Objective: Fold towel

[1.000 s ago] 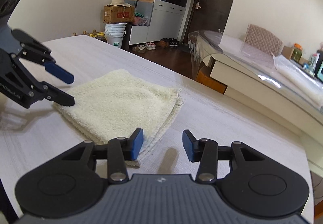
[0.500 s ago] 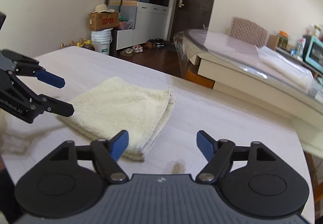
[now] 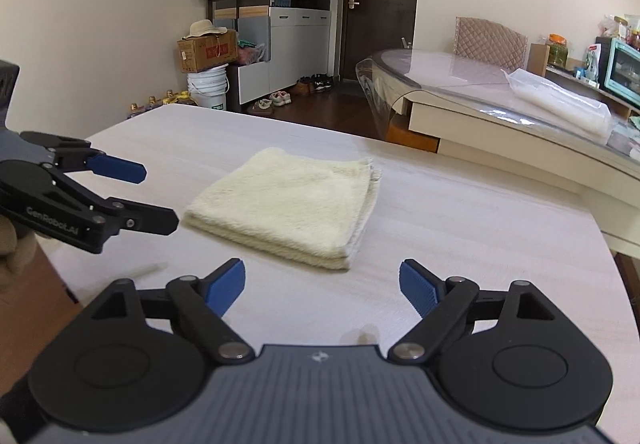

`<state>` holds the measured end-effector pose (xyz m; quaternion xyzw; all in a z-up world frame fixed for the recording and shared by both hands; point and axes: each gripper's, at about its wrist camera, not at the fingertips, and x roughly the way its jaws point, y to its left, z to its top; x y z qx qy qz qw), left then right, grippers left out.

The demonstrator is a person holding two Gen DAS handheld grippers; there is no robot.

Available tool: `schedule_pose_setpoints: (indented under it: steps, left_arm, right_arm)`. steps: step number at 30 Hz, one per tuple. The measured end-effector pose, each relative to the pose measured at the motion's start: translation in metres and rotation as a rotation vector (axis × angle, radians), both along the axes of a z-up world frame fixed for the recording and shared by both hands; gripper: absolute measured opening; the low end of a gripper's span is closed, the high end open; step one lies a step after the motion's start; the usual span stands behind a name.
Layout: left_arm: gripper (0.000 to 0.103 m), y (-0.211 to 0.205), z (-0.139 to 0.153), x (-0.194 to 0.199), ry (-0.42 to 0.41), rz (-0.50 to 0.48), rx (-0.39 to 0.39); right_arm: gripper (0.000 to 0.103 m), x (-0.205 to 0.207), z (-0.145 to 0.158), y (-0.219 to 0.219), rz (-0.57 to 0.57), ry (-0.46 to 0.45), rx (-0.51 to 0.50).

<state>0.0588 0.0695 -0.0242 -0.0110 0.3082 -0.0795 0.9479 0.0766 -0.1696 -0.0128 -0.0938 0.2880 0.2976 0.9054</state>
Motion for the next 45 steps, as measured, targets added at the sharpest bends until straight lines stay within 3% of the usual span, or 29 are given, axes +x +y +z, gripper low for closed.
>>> schedule_pose_setpoints:
  steps: [27, 32, 45]
  left_arm:
    - [0.103, -0.033, 0.019, -0.042, -0.031, 0.026, 0.028]
    - [0.103, -0.033, 0.018, -0.043, -0.025, 0.036, 0.001]
    - [0.103, -0.036, 0.018, -0.039, 0.003, 0.063, 0.024]
  right_arm:
    - [0.088, -0.052, 0.021, -0.004, -0.024, -0.053, -0.004]
    - [0.087, -0.054, 0.024, -0.006, -0.030, -0.065, 0.007]
    - [0.088, -0.056, 0.028, -0.007, -0.035, -0.072, 0.019]
